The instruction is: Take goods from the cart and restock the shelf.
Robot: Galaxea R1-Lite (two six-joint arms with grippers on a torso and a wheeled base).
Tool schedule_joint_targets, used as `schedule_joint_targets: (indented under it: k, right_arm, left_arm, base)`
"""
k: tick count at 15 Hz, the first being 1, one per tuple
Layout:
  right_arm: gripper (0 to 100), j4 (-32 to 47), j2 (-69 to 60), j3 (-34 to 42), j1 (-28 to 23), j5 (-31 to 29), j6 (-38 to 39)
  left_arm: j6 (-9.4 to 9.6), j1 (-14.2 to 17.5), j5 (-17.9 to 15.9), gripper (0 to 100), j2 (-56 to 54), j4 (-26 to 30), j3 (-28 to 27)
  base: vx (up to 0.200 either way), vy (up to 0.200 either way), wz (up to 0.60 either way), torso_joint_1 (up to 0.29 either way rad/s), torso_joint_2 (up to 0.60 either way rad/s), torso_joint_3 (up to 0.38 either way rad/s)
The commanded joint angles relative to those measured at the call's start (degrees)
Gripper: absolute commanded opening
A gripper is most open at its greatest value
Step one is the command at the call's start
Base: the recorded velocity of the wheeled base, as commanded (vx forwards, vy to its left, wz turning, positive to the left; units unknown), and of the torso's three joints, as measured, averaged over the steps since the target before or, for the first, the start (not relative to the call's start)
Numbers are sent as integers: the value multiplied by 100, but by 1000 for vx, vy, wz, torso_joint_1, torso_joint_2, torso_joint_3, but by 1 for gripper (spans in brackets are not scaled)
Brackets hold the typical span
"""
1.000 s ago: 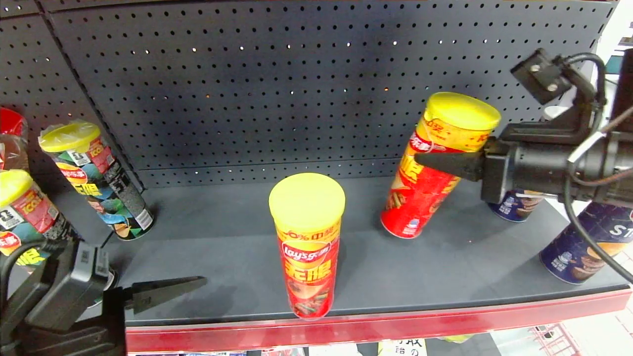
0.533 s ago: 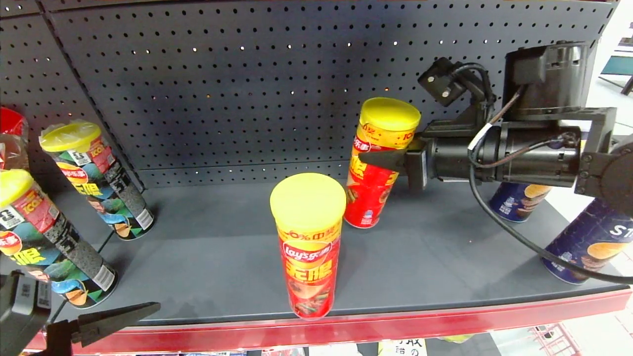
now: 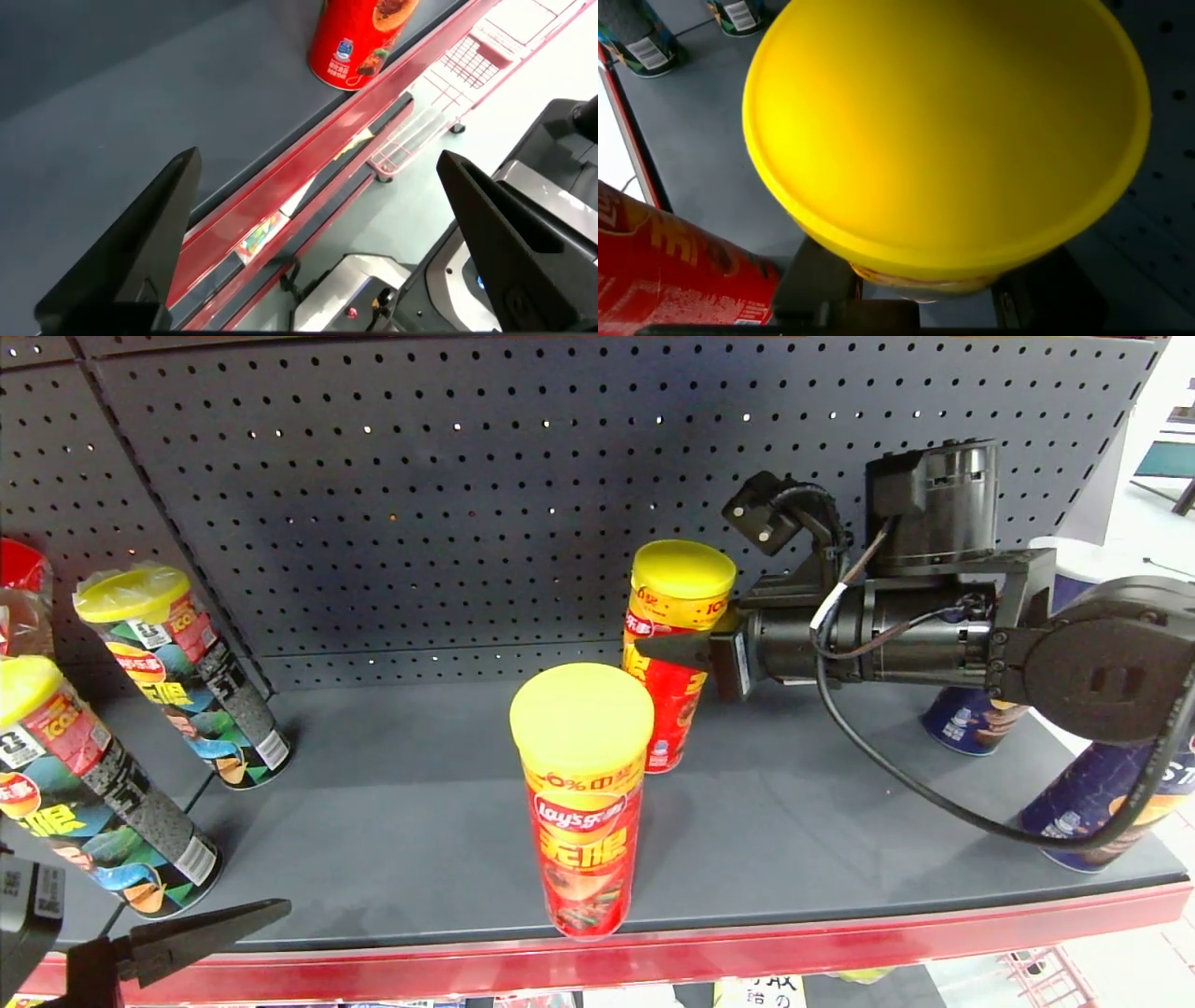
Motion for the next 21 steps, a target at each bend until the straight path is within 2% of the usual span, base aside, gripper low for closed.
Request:
schedule_joint_targets:
  k: [1, 10, 11, 17, 21]
  right_arm:
    - [0, -2, 67, -15, 35, 1, -1]
    - [0, -10, 137, 12, 167, 1, 7]
    - [100, -10, 137, -6, 167, 1, 7]
    - [100, -19, -249, 451, 167, -43, 60]
    - [100, -46, -1251, 1761, 141, -219, 166]
  left_arm:
    - [-4, 0, -3, 100, 17, -3, 2]
    - [-4, 0, -3, 100, 0, -3, 2]
    - [-4, 0, -3, 100, 8, -3, 2]
    - [-4, 9, 40, 100, 149, -3, 11]
    - [5, 9, 269, 100, 632, -3, -253]
  base:
    - [0, 0, 0, 0, 0, 0]
    - [0, 0, 0, 0, 0, 0]
    - [0, 0, 0, 0, 0, 0]
    - [0, 0, 0, 0, 0, 0]
    - [0, 0, 0, 0, 0, 0]
